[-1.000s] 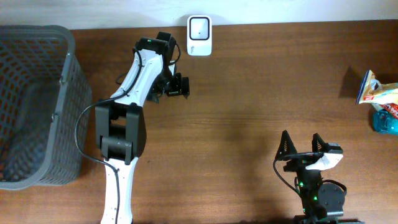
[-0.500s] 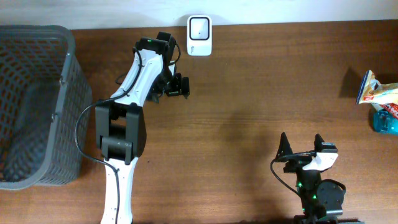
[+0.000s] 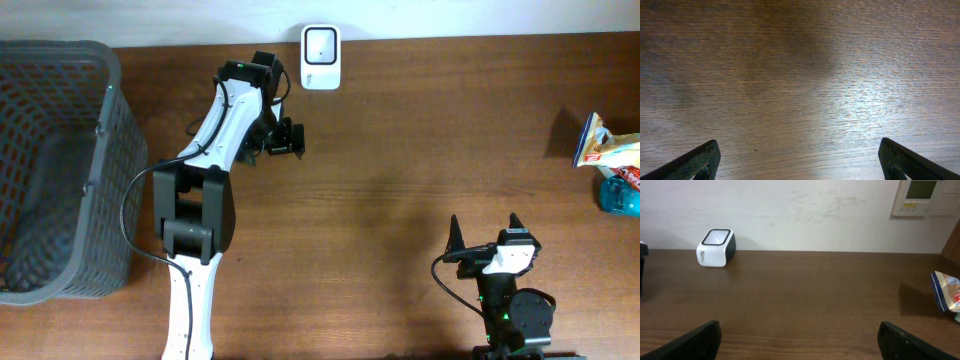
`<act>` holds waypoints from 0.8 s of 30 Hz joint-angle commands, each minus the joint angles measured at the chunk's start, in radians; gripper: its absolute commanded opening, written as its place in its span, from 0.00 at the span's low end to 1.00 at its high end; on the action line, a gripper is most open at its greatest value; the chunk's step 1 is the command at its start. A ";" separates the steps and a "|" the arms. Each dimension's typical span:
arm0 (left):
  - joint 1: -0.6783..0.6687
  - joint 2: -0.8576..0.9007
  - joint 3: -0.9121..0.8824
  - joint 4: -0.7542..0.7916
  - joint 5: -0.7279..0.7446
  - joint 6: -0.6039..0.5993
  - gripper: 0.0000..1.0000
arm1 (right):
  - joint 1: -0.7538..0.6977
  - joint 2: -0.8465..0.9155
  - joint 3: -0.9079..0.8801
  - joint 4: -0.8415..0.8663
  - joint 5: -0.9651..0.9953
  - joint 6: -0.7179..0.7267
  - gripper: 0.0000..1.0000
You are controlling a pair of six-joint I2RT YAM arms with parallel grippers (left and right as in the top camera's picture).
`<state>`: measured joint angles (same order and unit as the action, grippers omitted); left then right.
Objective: Scan the item barcode
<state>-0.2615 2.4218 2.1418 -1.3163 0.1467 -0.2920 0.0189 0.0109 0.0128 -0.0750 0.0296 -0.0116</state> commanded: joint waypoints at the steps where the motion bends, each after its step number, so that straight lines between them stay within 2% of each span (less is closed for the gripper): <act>1: 0.002 0.004 -0.002 -0.001 0.006 0.002 0.99 | 0.007 -0.008 -0.007 -0.005 0.006 -0.007 0.98; 14: 0.002 0.004 -0.002 -0.001 0.006 0.002 0.99 | 0.007 -0.008 -0.007 -0.005 0.005 -0.007 0.98; 18: 0.003 0.004 -0.002 -0.001 -0.084 0.002 0.99 | 0.007 -0.008 -0.007 -0.005 0.005 -0.007 0.98; 24: 0.000 -0.010 -0.002 -0.008 -0.084 0.002 0.99 | 0.007 -0.008 -0.007 -0.005 0.005 -0.007 0.98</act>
<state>-0.2615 2.4218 2.1418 -1.3201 0.0818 -0.2916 0.0189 0.0109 0.0128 -0.0750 0.0296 -0.0116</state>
